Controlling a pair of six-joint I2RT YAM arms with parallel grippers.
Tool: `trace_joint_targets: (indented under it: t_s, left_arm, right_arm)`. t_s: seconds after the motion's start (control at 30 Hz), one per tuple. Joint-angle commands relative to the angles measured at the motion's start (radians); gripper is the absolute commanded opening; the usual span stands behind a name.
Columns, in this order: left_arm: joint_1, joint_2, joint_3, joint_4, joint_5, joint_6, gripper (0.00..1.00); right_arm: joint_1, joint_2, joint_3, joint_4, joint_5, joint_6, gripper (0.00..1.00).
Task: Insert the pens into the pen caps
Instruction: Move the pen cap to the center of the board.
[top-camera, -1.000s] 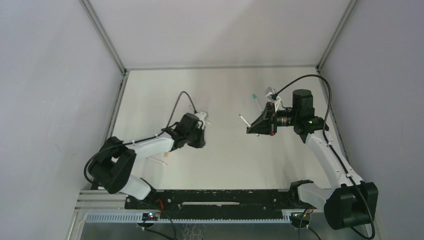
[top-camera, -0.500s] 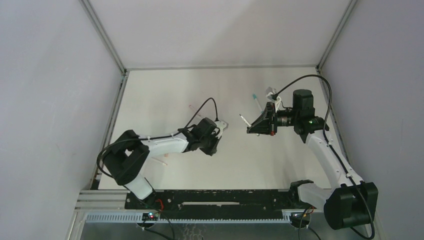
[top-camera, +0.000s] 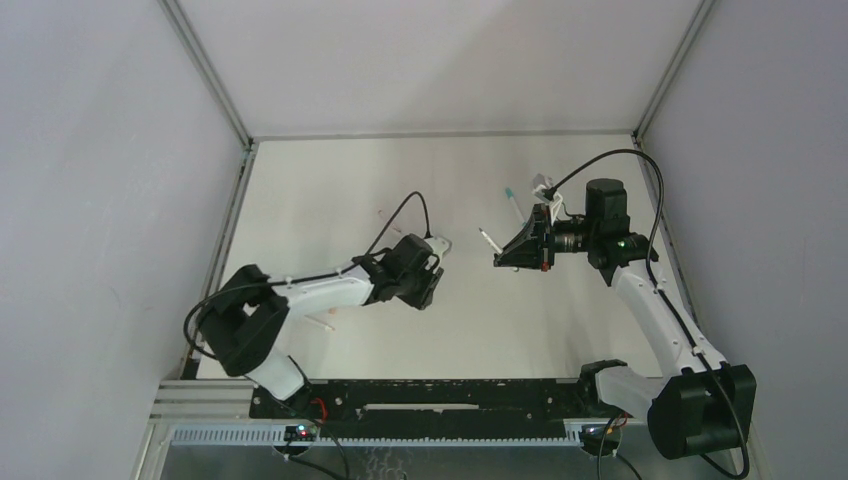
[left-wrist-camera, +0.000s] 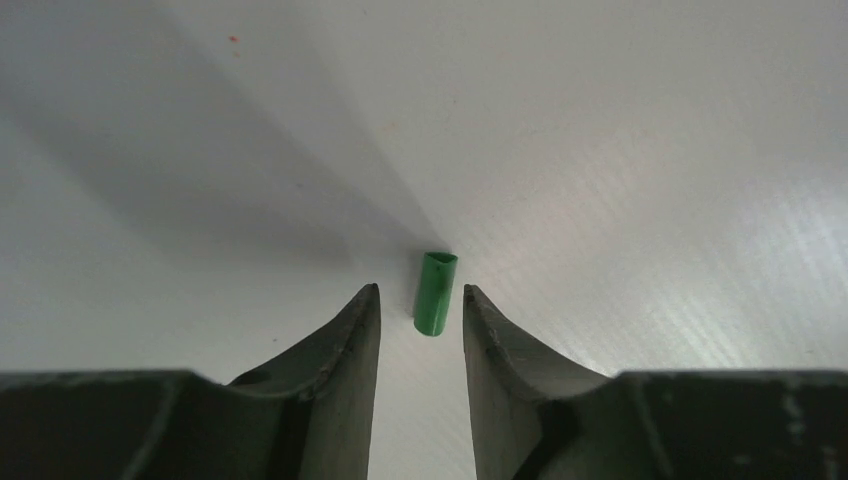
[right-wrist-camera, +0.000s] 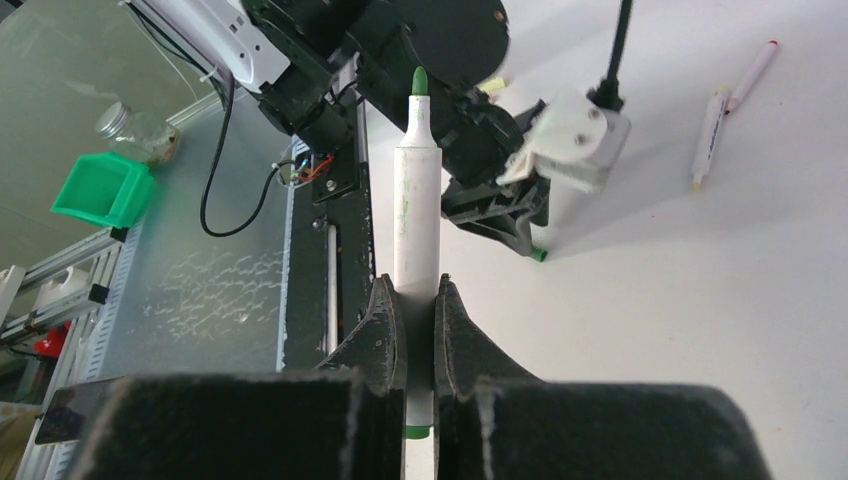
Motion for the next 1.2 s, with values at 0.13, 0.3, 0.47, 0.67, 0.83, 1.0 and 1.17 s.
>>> trace_joint_targets:
  t_s: [0.13, 0.3, 0.47, 0.67, 0.83, 1.0, 1.17]
  left_arm:
    - [-0.018, -0.282, -0.115, 0.14, -0.04, -0.219, 0.38]
    - [-0.055, -0.336, -0.207, 0.23, 0.071, -0.313, 0.13]
    - [-0.104, -0.257, -0.221, 0.236, 0.04, -0.354, 0.02]
    - [-0.107, -0.164, -0.176, 0.166, -0.058, -0.354, 0.01]
    - [-0.108, -0.105, -0.134, 0.096, -0.117, -0.34, 0.01]
    - [-0.106, -0.072, -0.106, 0.064, -0.165, -0.33, 0.03]
    - [-0.088, -0.041, -0.067, 0.027, -0.204, -0.324, 0.03]
  right_arm:
    - [-0.008, -0.008, 0.015, -0.003, -0.009, -0.022, 0.0]
    - [-0.008, -0.008, 0.015, -0.006, -0.009, -0.024, 0.0]
    - [-0.009, -0.008, 0.015, -0.009, -0.006, -0.027, 0.0]
    - [-0.014, -0.008, 0.015, -0.011, -0.007, -0.028, 0.0]
    - [-0.015, -0.008, 0.015, -0.012, -0.007, -0.028, 0.0]
    - [-0.017, -0.007, 0.015, -0.012, -0.007, -0.03, 0.0]
    - [-0.017, -0.009, 0.015, -0.012, -0.009, -0.029, 0.0]
